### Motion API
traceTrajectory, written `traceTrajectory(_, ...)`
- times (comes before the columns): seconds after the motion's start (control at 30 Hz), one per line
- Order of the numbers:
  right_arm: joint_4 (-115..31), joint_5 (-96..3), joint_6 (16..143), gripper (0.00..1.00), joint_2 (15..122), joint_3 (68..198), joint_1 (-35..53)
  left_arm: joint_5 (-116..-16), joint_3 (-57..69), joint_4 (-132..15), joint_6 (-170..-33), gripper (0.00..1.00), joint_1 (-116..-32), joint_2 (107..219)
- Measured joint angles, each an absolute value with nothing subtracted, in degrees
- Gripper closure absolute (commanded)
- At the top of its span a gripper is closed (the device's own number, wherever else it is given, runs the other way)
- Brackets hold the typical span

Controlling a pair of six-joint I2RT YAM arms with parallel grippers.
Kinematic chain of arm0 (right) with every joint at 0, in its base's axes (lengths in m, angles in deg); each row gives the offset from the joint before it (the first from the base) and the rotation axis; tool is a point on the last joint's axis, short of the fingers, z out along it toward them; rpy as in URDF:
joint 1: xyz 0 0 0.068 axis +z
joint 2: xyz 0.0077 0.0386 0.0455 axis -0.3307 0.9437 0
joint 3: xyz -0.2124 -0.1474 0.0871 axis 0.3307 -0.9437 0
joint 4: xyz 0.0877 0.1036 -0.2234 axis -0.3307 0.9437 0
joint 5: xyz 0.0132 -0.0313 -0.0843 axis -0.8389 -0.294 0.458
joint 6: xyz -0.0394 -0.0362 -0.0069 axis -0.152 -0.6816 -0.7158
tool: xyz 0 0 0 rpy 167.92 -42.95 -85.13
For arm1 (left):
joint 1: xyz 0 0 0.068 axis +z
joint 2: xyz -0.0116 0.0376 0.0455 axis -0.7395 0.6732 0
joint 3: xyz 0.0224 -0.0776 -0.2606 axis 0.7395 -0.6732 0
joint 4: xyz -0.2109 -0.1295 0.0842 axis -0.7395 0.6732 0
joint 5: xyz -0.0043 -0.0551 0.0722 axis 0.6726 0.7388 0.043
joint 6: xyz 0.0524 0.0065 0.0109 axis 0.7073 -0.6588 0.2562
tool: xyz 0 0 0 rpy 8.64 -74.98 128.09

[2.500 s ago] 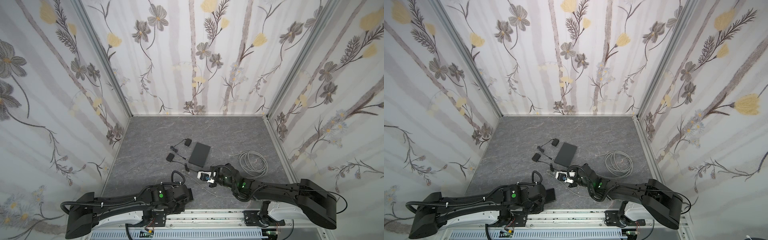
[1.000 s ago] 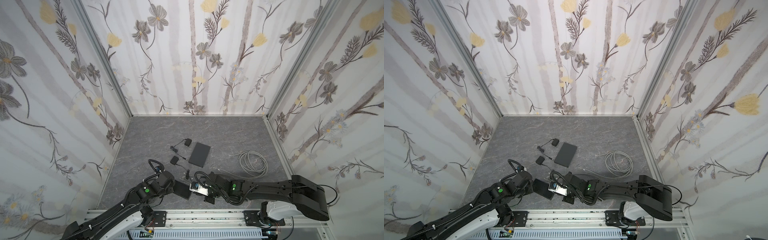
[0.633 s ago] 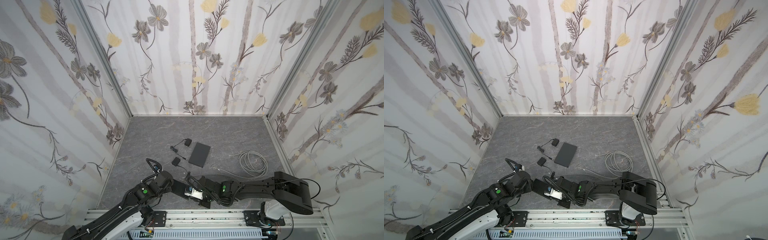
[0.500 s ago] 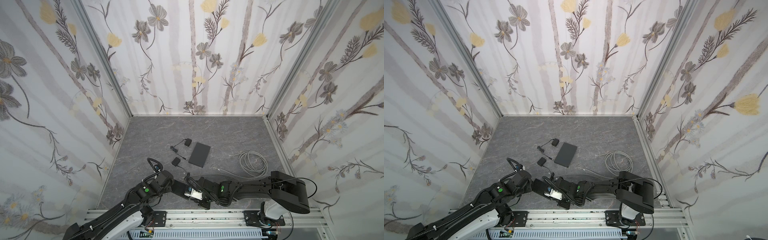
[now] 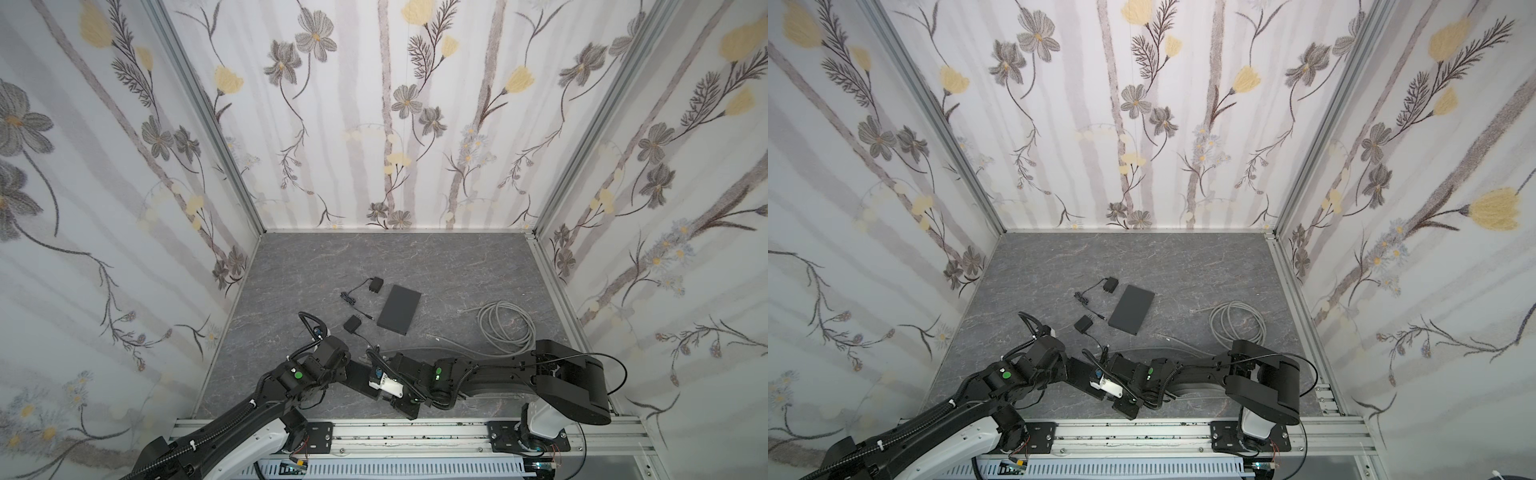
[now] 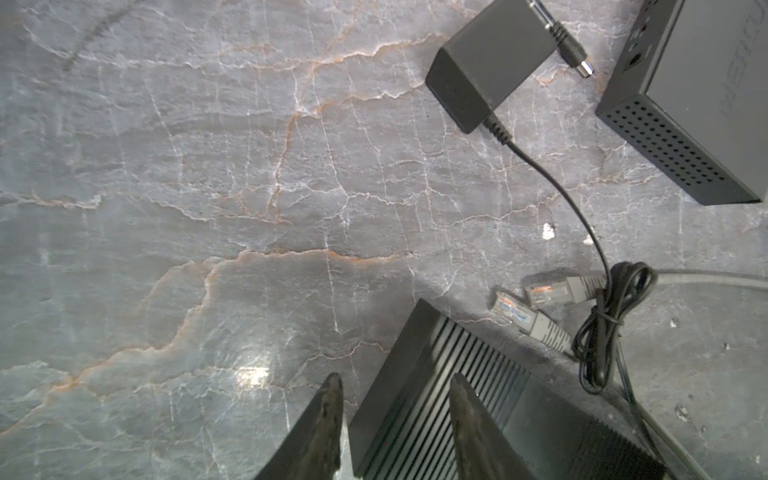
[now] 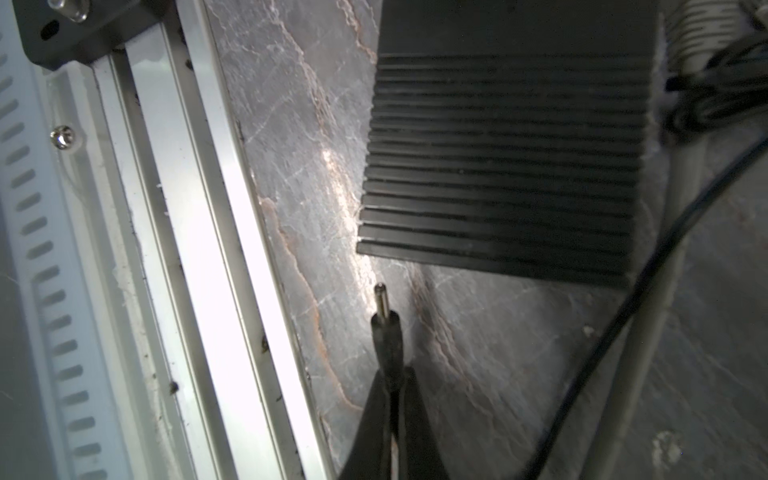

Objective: Insert the plug into the switch port

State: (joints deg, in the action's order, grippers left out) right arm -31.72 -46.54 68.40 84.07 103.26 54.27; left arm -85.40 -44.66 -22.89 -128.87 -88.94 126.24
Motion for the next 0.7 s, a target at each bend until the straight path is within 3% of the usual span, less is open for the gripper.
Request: traceTrajectory(0.7, -23.7, -46.7, 74.3, 1.00, 86.2, 108.1, 53.2, -84.1, -45.6, -24.0, -128.8, 0.56, -88.9, 125.7)
